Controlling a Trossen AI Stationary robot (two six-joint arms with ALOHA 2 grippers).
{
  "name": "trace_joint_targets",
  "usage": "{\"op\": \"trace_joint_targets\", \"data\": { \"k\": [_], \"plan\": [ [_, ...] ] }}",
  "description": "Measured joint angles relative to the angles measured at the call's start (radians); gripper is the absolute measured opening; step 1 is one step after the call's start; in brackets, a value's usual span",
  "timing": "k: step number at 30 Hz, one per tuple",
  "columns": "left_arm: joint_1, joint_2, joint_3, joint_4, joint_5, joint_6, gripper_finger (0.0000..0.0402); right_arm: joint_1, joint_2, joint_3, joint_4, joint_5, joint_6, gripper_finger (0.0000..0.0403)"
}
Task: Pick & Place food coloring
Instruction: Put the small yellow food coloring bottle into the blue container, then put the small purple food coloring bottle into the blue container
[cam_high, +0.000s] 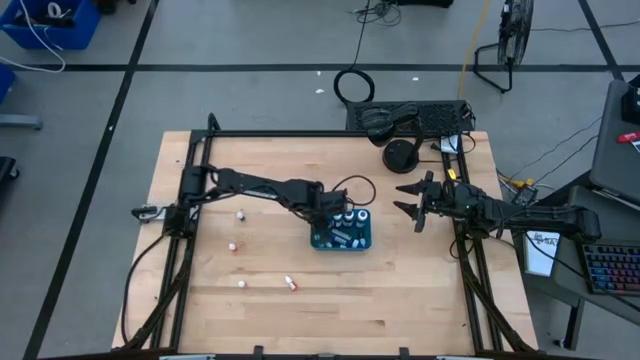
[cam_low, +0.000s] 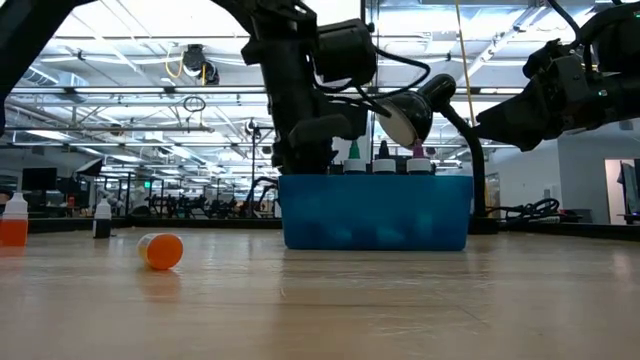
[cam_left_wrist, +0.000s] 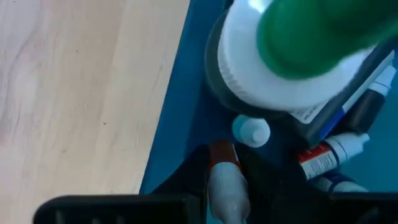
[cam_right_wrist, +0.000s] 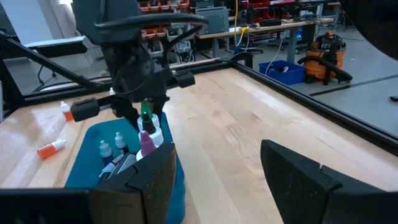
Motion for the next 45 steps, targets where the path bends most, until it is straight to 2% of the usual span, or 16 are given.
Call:
{"op": "trace_joint_targets", "data": {
  "k": [14,22,29,33,39,45],
  "plan": [
    [0.0,0.016,-0.014,0.023,0.007,-0.022,0.0064,0.0,0.0,0.0,0.001,0.0,0.0,0.0224],
    [0.0,0.016,-0.014,0.024,0.011,-0.034,0.0208,0.0,0.0,0.0,0.0,0.0,0.0,0.0224],
    [0.0,0.007,0.061,-0.046,0.013,-0.036,0.0262,0.0,0.0,0.0,0.0,0.0,0.0,0.0224],
    [0.0,0.006,0.149,-0.154,-0.016,-0.022,0.0269,0.0,0.0,0.0,0.0,0.0,0.0,0.0224],
    [-0.01,0.001,0.234,-0.376,-0.042,-0.034,0.0253,0.0,0.0,0.0,0.0,0.0,0.0,0.0224],
    [-0.103,-0.124,0.156,-0.422,-0.051,-0.073,0.0236,0.0,0.0,0.0,0.0,0.0,0.0,0.0224]
  ]
}}
